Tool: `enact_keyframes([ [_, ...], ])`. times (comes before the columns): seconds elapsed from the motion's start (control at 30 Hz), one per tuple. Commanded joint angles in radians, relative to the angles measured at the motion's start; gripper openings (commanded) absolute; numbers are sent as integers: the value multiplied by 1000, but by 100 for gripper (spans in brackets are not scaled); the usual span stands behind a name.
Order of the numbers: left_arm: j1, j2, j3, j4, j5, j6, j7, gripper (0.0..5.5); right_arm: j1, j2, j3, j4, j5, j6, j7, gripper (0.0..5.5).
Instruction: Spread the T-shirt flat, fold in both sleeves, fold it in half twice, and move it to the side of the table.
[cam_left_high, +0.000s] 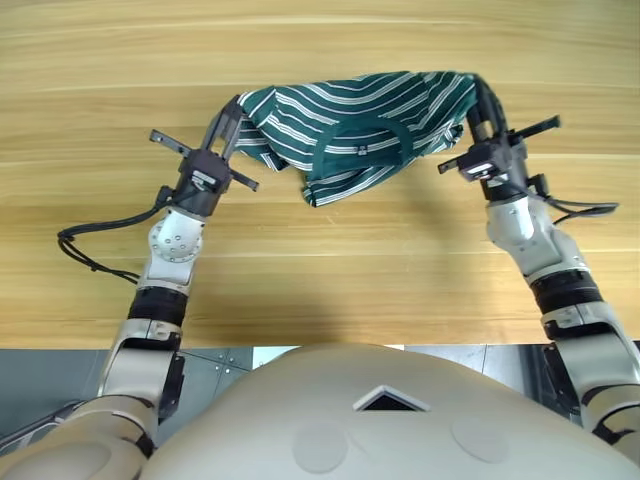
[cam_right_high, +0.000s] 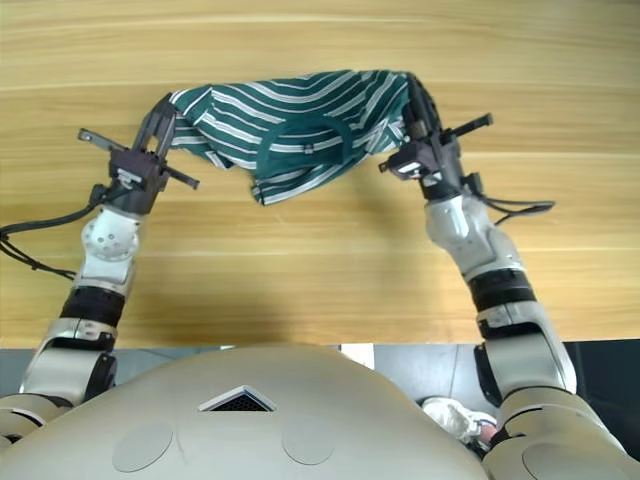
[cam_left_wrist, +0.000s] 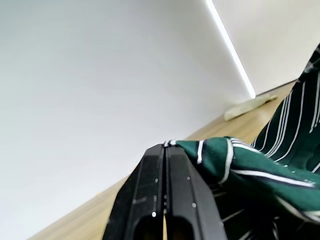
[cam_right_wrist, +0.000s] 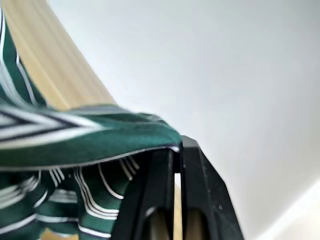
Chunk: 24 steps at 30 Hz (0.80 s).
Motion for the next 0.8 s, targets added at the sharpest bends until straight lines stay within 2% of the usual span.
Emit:
enact_keyframes([
  [0.03,166,137,-106,-261,-262,-52,-205,0,146,-117,10,-199,283,-171,197,1],
  [0.1,218,172,-124,-339,-342,-71,-273,0,202,-153,7,-287,401,-222,264,1],
  [0.2,217,188,-83,-384,-474,-60,-343,0,193,-172,-4,-368,577,-240,358,1],
  [0.27,105,146,-32,-283,-516,10,-360,0,77,-113,-12,-301,605,-177,421,1],
  [0.33,-67,77,27,-97,-486,92,-319,0,-82,-23,-29,-159,546,-80,437,1],
  [0.47,-584,-28,33,516,-236,224,-195,0,-633,184,-11,508,264,170,201,1],
  [0.53,-819,-38,-15,726,-104,339,-20,0,-859,246,9,719,194,335,47,1],
  [0.6,-1037,-28,-62,854,28,449,193,0,-1040,281,0,836,152,459,-97,1],
  [0.67,-1207,-20,-70,915,98,514,323,0,-1171,290,-33,886,146,510,-209,1],
  [0.73,-1304,-7,-51,939,130,524,378,0,-1247,295,-58,901,143,500,-269,1],
  [0.8,-1319,3,-35,944,150,493,391,0,-1261,299,-58,902,129,457,-283,1],
])
